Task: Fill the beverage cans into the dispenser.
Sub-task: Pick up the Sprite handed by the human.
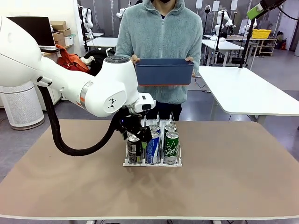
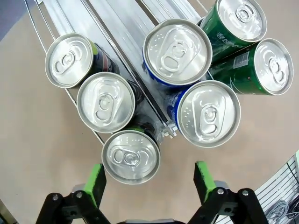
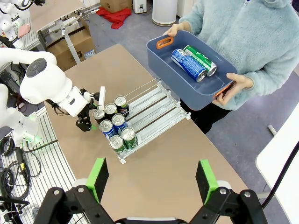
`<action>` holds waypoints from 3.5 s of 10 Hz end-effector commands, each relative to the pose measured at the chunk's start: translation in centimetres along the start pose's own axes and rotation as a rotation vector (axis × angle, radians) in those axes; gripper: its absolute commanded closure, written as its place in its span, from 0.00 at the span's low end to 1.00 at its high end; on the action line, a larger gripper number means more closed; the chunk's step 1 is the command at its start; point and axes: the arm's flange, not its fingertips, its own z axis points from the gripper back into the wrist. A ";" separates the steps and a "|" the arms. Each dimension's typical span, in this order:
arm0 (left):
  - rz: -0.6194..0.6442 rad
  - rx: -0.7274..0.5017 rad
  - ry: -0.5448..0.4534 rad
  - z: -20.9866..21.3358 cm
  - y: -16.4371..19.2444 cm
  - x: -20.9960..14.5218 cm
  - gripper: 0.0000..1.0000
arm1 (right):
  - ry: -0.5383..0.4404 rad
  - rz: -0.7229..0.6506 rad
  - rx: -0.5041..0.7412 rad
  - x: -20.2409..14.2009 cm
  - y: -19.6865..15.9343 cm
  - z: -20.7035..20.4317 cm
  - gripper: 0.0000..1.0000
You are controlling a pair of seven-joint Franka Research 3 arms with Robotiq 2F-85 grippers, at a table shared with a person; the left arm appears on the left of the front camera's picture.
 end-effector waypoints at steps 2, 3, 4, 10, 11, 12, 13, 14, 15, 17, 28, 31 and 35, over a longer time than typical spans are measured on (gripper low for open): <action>-0.026 -0.028 -0.024 1.8 0.3 -0.1 0.00 | 0.000 -0.004 0.005 0.0 0.1 -0.1 0.00; -0.084 -0.104 -0.064 4.1 1.2 -0.5 0.00 | 0.000 -0.004 0.005 0.0 0.1 -0.1 0.00; -0.143 -0.133 -0.073 6.6 2.7 -1.1 0.00 | 0.000 -0.004 0.005 0.0 0.1 -0.1 0.00; -0.382 -0.051 -0.245 28.6 12.2 -1.1 0.00 | 0.000 -0.004 0.005 0.0 0.1 -0.1 0.00; -0.401 -0.061 -0.283 31.2 12.9 -1.1 0.00 | 0.000 -0.004 0.005 0.0 0.1 -0.1 0.00; -0.400 -0.060 -0.317 33.1 12.8 -0.8 0.00 | 0.000 -0.004 0.005 0.0 0.1 -0.1 0.00; -0.398 -0.043 -0.346 34.7 13.1 -0.9 0.00 | 0.000 -0.004 0.005 0.0 0.1 -0.1 0.00; -0.413 -0.030 -0.368 36.1 13.8 -1.4 0.00 | 0.000 -0.004 0.005 0.0 0.1 -0.1 0.00; -0.408 -0.021 -0.371 36.6 13.6 -1.5 0.00 | 0.000 -0.004 0.005 0.0 0.1 -0.1 0.00; -0.404 -0.038 -0.345 34.6 12.8 -1.6 0.00 | 0.000 -0.004 0.005 0.0 0.1 -0.1 0.00; -0.385 0.006 -0.368 37.1 13.0 -1.2 0.00 | 0.000 -0.004 0.005 0.0 0.1 -0.1 0.00; -0.385 0.006 -0.368 37.1 13.0 -1.2 0.00 | 0.000 -0.004 0.005 0.0 0.1 -0.1 0.00; -0.385 0.006 -0.368 37.1 13.0 -1.2 0.00 | 0.000 -0.004 0.005 0.0 0.1 -0.1 0.00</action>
